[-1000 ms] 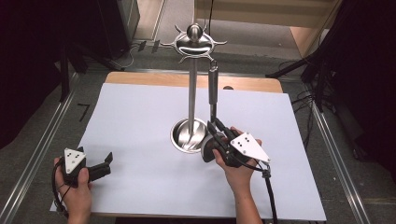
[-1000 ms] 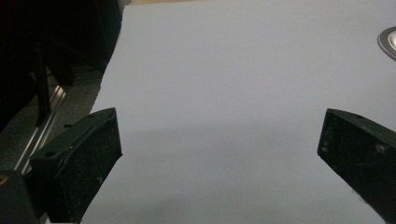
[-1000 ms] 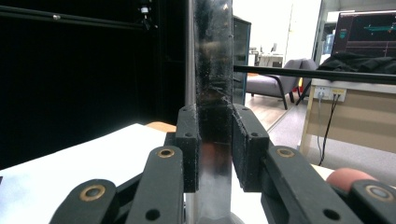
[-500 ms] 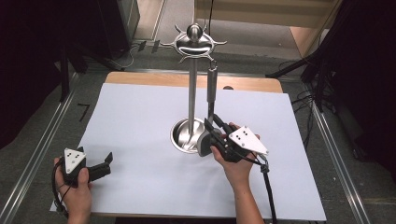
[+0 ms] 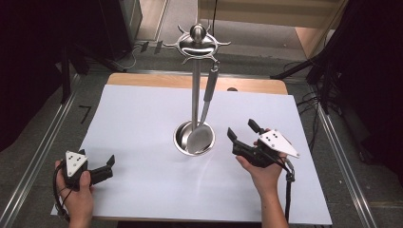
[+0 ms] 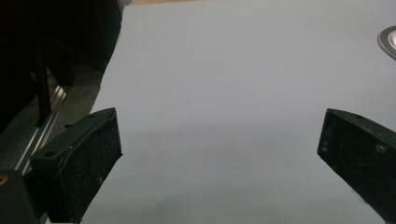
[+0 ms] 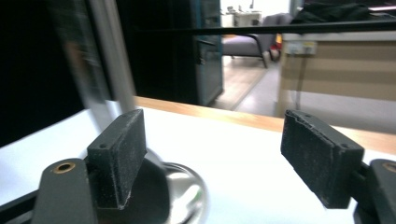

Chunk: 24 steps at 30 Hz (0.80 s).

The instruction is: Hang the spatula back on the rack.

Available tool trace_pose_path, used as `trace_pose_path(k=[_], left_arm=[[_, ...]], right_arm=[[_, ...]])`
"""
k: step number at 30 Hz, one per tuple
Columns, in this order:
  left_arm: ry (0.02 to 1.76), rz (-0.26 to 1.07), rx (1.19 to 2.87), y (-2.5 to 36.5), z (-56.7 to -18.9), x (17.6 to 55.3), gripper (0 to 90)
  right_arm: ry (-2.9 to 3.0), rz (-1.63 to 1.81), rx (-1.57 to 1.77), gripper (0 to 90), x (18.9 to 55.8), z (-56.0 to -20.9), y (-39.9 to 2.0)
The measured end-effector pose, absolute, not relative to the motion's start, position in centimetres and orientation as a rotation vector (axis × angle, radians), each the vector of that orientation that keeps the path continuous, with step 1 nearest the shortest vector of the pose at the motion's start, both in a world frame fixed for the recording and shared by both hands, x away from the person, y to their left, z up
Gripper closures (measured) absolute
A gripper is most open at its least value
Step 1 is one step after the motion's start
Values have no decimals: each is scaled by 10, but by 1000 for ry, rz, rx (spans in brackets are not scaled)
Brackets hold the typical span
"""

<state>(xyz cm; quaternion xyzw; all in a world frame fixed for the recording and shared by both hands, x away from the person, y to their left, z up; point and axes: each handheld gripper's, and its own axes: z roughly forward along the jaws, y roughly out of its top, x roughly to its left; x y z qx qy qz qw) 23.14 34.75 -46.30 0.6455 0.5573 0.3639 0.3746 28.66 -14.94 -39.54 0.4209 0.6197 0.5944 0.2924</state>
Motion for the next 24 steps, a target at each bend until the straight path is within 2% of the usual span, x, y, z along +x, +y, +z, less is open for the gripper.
trace_pose_path(k=[12, 24], left_arm=[[1427, 932, 1649, 348, -463, 231, 2], [1428, 932, 1646, 348, -463, 231, 2]], right_arm=[[1604, 1405, 1302, 192, 282, -415, -209], [1601, 1286, 1485, 144, 259, -443, -270]])
